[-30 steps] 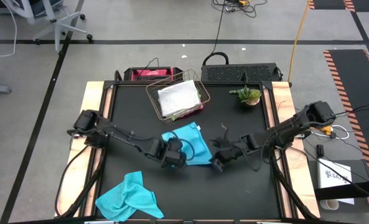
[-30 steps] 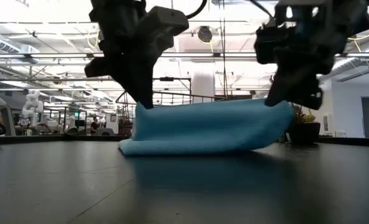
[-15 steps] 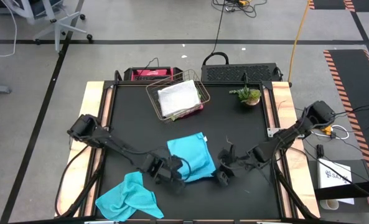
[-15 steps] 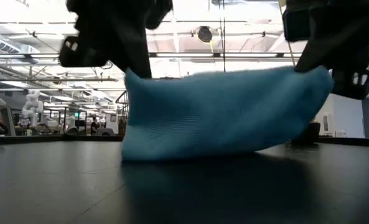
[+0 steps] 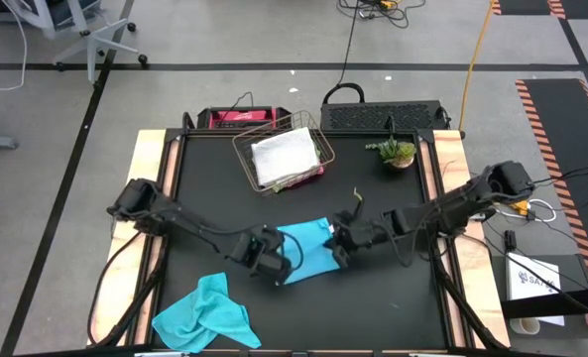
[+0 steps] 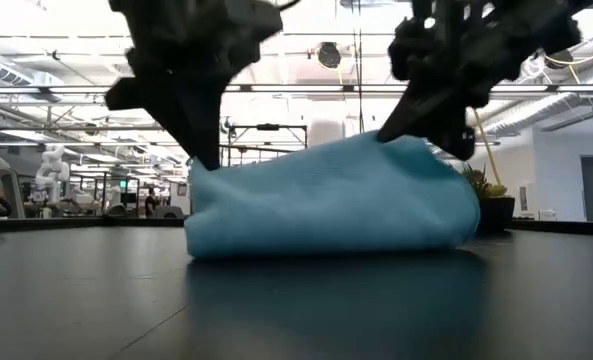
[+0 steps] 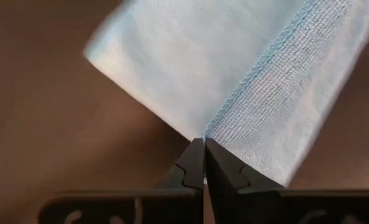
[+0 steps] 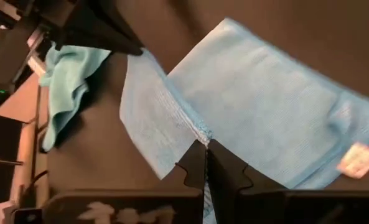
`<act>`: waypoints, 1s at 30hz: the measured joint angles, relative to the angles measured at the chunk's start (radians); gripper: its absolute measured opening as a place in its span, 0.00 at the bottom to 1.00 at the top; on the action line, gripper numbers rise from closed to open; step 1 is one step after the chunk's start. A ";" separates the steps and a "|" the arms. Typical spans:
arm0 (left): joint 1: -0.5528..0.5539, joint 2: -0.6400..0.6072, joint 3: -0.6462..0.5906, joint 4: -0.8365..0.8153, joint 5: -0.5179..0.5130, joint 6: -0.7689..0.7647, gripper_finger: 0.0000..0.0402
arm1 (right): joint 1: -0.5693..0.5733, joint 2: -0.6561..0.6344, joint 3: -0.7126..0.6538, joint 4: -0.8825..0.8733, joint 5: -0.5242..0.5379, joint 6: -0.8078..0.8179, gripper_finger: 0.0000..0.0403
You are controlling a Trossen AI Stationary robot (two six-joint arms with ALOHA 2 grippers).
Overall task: Fold microfiber towels
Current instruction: Fold the right light blue microfiber cloth
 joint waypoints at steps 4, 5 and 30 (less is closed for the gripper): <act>0.068 0.000 0.000 -0.026 -0.033 0.093 0.01 | -0.059 0.000 0.000 -0.004 -0.039 -0.064 0.00; 0.086 0.000 0.000 -0.026 -0.035 0.114 0.01 | -0.071 0.000 0.000 -0.006 -0.046 -0.078 0.00; 0.289 0.000 -0.021 0.010 -0.077 0.305 0.22 | -0.234 0.001 0.000 -0.189 -0.038 -0.218 0.25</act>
